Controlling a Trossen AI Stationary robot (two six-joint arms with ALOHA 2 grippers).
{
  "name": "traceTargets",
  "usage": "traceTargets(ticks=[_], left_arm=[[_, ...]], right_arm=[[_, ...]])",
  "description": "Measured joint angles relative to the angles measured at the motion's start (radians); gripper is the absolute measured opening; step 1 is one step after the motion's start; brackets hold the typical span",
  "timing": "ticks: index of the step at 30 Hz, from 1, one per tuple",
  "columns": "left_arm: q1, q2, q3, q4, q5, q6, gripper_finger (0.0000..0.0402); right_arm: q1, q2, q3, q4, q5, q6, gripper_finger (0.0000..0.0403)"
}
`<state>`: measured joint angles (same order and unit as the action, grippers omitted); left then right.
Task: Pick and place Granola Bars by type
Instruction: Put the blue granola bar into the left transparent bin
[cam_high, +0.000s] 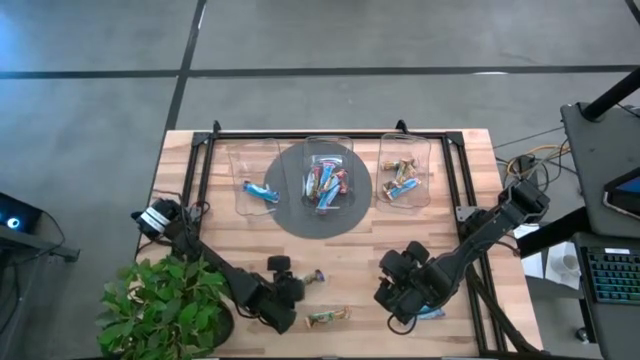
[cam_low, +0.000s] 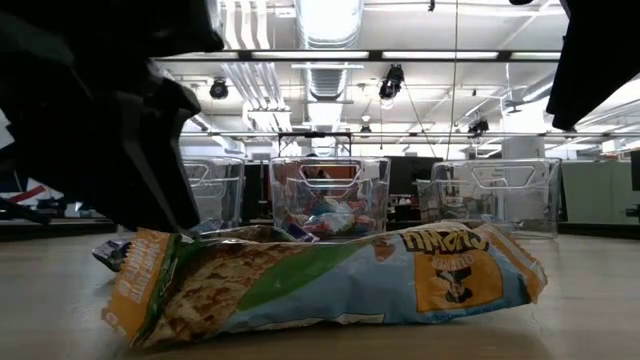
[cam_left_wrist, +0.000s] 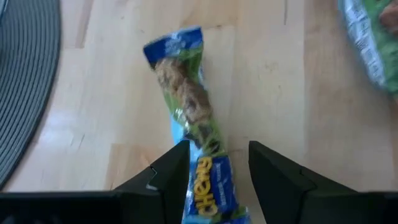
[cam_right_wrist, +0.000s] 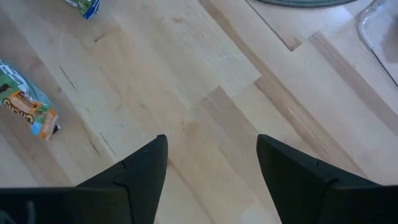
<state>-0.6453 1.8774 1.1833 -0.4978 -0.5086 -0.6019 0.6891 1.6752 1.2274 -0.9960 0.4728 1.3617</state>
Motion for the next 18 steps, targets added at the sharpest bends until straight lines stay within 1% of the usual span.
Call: traceTargets(ticks=[4, 8, 10, 14, 18], left_arm=[[0.002, 0.000, 0.009, -0.028, -0.010, -0.058, 0.0147], [0.006, 0.003, -0.011, -0.045, -0.014, -0.116, 0.0147], [0.010, 0.006, -0.028, -0.045, 0.004, -0.137, 0.0147], [0.023, 0.003, -0.056, -0.027, 0.080, -0.163, 0.0147], [0.029, 0.001, -0.074, -0.015, 0.082, -0.164, 0.0147]], right_arm=[[-0.002, 0.000, -0.001, -0.001, 0.002, -0.003, 0.0237], [-0.002, 0.000, -0.008, -0.003, 0.002, -0.006, 0.0237], [-0.002, 0.000, -0.012, -0.003, 0.002, -0.006, 0.0237], [-0.002, 0.000, -0.023, -0.003, 0.002, -0.005, 0.0237], [-0.002, 0.000, -0.031, -0.001, 0.002, -0.002, 0.0237]])
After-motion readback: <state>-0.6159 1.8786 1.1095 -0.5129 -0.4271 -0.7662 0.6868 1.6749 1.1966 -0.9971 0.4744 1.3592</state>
